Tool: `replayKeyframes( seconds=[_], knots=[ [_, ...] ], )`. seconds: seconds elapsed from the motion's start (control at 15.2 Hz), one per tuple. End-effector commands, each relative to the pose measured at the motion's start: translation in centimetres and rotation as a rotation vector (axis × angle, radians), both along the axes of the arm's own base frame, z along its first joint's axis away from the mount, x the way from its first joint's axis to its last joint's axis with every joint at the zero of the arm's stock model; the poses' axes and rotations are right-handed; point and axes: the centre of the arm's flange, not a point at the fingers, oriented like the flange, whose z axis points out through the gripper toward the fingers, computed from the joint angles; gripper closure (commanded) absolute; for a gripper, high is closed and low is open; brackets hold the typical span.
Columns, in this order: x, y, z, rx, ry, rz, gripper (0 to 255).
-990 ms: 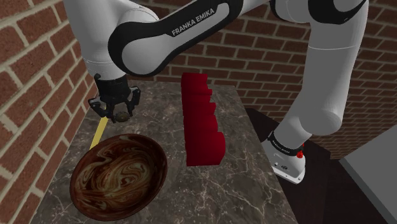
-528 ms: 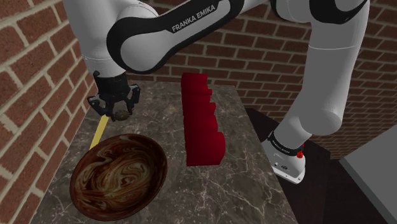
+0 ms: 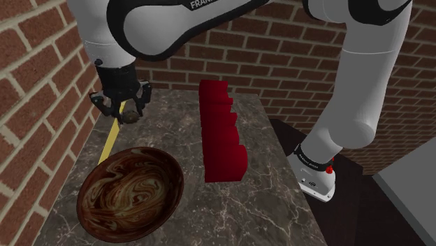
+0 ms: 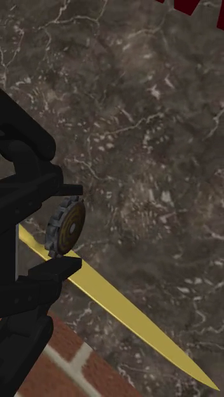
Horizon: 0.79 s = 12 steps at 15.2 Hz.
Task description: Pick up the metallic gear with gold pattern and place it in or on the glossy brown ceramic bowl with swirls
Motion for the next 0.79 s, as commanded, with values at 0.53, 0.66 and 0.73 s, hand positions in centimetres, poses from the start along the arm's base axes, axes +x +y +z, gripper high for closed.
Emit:
replayKeyframes(
  seconds=[0.53, 0.66, 0.73],
  knots=[
    [-0.1, -0.1, 5.3, 0.0, 0.0, 0.0, 255],
    [-0.1, -0.1, 6.3, 0.0, 0.0, 0.0, 255],
    [-0.1, -0.1, 6.9, 0.0, 0.0, 0.0, 255]
  ],
)
